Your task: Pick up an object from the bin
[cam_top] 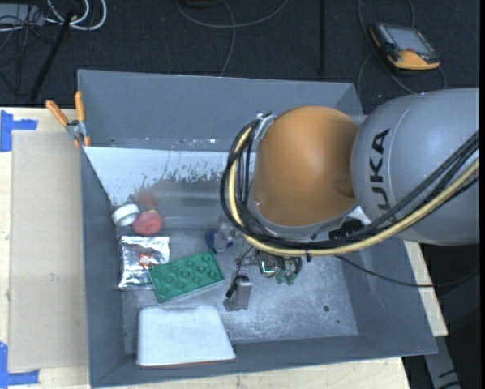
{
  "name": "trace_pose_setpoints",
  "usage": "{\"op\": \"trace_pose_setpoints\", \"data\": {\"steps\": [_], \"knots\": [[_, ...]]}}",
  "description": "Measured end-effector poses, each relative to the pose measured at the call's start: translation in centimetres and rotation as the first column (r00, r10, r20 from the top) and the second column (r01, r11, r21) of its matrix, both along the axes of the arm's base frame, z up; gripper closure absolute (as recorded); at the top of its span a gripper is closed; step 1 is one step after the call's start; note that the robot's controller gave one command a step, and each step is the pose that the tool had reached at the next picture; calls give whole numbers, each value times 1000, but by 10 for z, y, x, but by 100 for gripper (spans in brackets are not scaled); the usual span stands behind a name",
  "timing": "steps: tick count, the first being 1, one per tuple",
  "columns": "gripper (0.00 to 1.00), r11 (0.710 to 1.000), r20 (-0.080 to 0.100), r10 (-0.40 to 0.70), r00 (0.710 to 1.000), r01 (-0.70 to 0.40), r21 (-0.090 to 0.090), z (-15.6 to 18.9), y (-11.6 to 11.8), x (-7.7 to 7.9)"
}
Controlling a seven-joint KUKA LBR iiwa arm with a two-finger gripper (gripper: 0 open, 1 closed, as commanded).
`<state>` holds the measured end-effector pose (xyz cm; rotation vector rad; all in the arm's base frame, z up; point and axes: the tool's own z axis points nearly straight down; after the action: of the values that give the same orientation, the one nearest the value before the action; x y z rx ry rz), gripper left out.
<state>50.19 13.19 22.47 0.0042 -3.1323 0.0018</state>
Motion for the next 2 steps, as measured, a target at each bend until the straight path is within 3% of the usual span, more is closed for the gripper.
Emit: {"op": "trace_pose_setpoints", "data": {"steps": [1, 2], "knots": [[0, 996, 13, 88, 996, -88, 1, -155, 20, 51], [0, 985, 12, 172, 985, -172, 1, -124, 13, 68]]}}
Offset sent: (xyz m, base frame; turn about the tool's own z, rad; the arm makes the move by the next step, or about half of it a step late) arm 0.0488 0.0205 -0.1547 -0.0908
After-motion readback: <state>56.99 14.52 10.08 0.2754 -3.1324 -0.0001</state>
